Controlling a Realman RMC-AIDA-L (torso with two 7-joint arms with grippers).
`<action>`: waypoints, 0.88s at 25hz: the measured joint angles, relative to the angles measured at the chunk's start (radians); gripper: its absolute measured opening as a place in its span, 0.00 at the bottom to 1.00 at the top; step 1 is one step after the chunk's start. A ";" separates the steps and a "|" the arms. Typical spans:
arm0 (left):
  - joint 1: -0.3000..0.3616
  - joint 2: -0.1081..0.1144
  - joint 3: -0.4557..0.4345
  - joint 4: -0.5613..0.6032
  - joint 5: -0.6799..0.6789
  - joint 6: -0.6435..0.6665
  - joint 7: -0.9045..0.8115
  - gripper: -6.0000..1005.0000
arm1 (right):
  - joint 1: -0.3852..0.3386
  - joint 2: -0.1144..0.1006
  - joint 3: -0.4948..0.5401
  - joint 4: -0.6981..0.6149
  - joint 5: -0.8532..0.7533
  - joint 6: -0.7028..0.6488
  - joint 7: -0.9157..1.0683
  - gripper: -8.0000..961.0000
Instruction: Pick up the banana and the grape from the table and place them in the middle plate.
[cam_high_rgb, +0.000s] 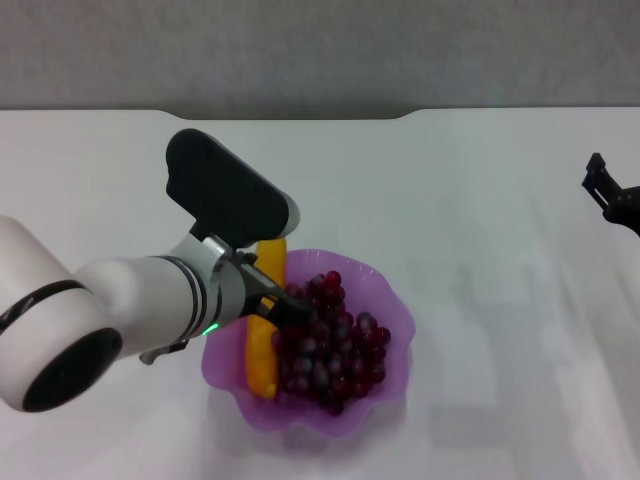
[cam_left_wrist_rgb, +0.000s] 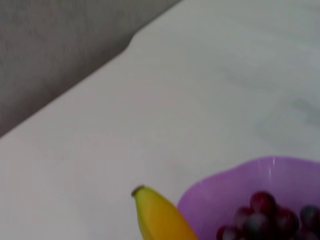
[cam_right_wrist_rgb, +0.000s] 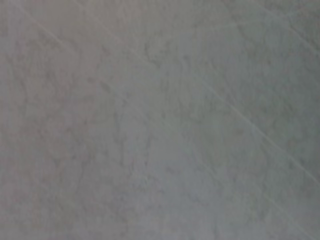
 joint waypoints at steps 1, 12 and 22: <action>0.004 0.001 -0.001 0.006 0.000 0.009 -0.001 0.78 | -0.001 0.000 0.000 0.001 0.000 0.000 0.000 0.92; 0.134 0.006 -0.072 0.062 0.048 0.286 -0.001 0.89 | -0.003 0.000 -0.004 0.003 0.000 0.000 0.000 0.92; 0.175 0.004 -0.193 -0.135 0.015 0.685 -0.003 0.89 | 0.001 -0.002 -0.013 0.002 0.000 0.000 0.000 0.92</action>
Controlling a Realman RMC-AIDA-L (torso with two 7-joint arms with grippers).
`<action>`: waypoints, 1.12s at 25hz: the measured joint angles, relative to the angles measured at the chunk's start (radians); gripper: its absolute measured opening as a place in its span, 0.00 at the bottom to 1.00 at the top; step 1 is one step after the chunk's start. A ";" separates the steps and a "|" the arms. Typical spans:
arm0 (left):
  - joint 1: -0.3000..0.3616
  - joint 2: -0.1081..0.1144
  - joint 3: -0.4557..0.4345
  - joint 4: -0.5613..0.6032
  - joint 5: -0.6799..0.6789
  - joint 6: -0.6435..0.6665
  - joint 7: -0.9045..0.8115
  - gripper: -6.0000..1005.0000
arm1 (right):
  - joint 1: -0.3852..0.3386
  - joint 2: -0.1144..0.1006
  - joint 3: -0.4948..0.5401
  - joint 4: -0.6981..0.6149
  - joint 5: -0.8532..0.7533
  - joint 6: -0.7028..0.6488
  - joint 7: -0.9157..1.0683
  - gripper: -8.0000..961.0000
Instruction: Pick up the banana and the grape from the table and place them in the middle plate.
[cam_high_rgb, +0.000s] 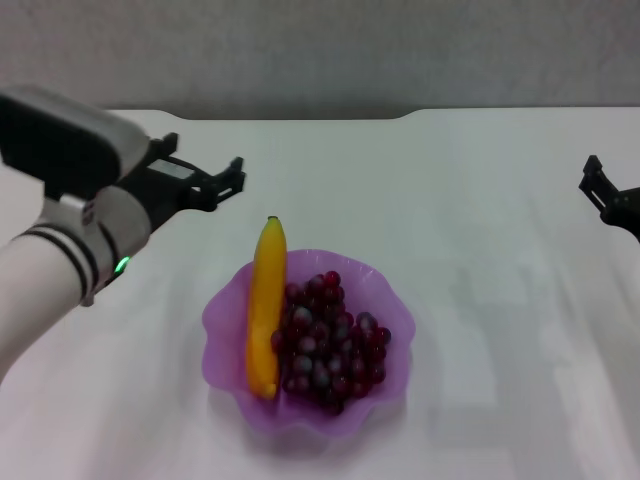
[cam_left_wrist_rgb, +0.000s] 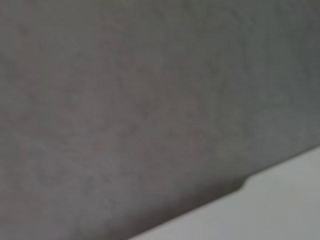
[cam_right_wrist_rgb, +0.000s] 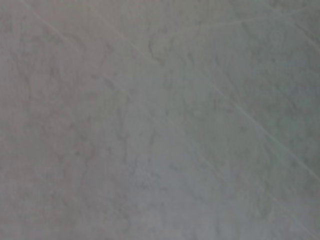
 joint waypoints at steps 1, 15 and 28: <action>-0.001 -0.001 -0.005 -0.029 0.000 0.041 -0.002 0.89 | 0.000 0.000 0.000 0.000 0.000 0.000 0.000 0.92; -0.072 0.000 -0.118 -0.450 -0.003 0.545 -0.147 0.89 | 0.019 -0.001 0.011 0.002 0.009 -0.010 -0.008 0.92; -0.215 -0.007 -0.143 -0.824 -0.015 0.821 -0.204 0.89 | 0.054 0.002 0.022 0.052 0.024 -0.013 -0.010 0.92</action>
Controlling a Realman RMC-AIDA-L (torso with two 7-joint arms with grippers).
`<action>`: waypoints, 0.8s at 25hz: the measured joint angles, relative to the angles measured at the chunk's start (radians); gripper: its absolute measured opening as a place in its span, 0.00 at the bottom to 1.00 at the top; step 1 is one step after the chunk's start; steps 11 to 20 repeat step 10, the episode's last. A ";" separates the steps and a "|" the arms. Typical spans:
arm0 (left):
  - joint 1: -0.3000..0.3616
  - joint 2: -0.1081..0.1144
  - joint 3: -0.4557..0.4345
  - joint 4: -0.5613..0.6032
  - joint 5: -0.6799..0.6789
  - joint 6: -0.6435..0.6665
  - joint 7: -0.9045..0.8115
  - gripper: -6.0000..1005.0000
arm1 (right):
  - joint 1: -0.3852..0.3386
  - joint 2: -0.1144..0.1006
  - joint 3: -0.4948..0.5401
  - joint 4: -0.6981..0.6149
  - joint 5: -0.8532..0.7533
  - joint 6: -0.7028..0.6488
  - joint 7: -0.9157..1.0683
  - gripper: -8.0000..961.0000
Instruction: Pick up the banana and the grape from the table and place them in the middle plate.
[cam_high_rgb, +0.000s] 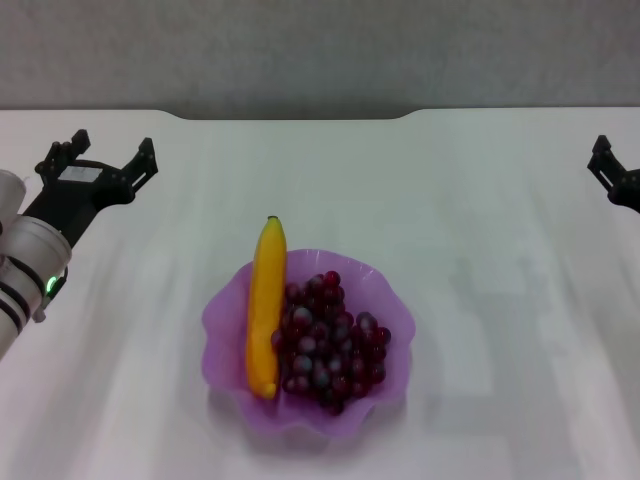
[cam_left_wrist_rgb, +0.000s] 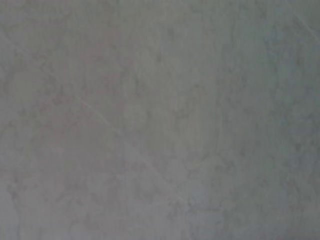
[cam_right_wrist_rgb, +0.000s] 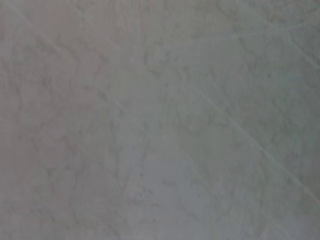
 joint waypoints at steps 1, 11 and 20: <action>-0.003 0.000 0.000 -0.007 -0.006 0.004 0.001 0.89 | 0.000 0.000 0.003 0.001 0.000 0.000 0.000 0.92; -0.056 0.005 -0.001 -0.131 -0.103 0.056 0.011 0.89 | 0.042 0.000 0.013 0.036 0.001 0.025 -0.001 0.92; -0.056 0.005 -0.001 -0.131 -0.103 0.056 0.011 0.89 | 0.042 0.000 0.013 0.036 0.001 0.025 -0.001 0.92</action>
